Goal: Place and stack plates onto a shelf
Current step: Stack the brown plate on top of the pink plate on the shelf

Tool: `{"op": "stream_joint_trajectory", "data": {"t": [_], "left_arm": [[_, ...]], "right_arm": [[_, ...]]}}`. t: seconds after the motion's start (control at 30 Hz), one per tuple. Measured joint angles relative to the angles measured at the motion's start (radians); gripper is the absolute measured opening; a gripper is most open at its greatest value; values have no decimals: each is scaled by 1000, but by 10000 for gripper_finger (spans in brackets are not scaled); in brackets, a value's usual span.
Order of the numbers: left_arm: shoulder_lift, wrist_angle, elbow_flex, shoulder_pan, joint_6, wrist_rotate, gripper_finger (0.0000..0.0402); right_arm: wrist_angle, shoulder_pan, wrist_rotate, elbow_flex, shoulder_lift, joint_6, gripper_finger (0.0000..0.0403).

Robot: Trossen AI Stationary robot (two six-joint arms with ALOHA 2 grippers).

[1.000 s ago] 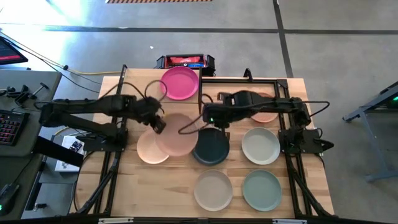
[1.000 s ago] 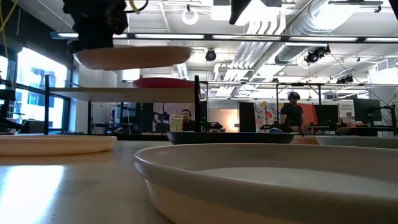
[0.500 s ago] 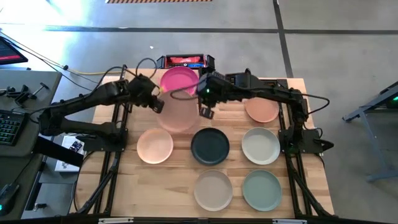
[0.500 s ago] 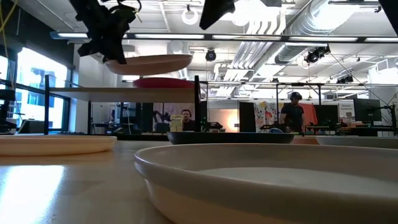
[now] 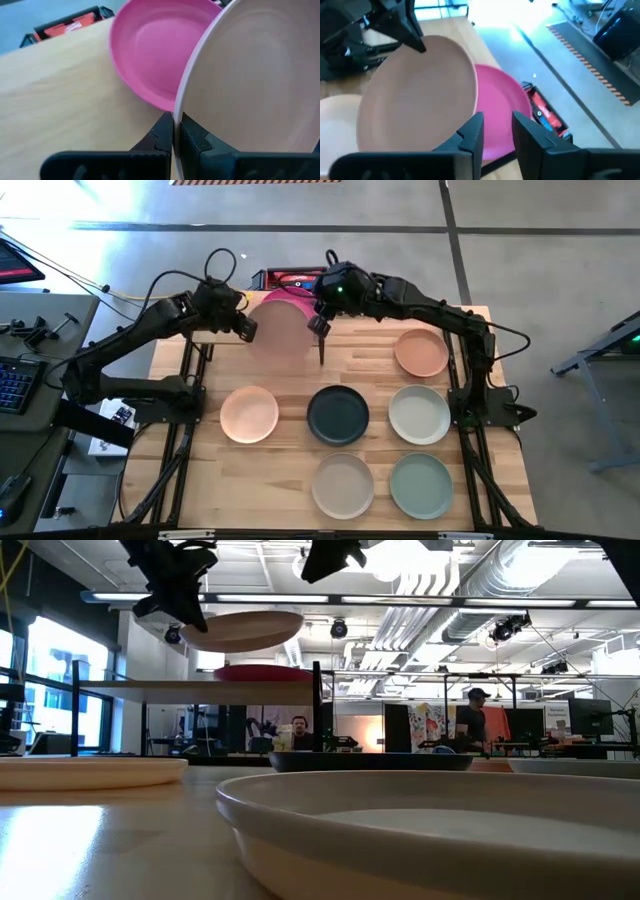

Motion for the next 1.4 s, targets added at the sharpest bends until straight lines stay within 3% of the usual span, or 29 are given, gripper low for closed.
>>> {"op": "stream_joint_trajectory", "data": {"t": [0.27, 0.4, 0.67, 1.4], "left_arm": [[0, 67, 0, 32, 31, -3, 1], [0, 101, 0, 31, 39, -26, 1], [19, 157, 0, 31, 28, -82, 1], [41, 343, 0, -24, 81, -72, 3]], "right_arm": [[114, -51, -52, 0, 0, -102, 127], [113, -79, -138, 0, 0, -101, 129], [98, -107, -184, 0, 0, -58, 129], [-35, -106, -133, 0, 1, -22, 129]]}}
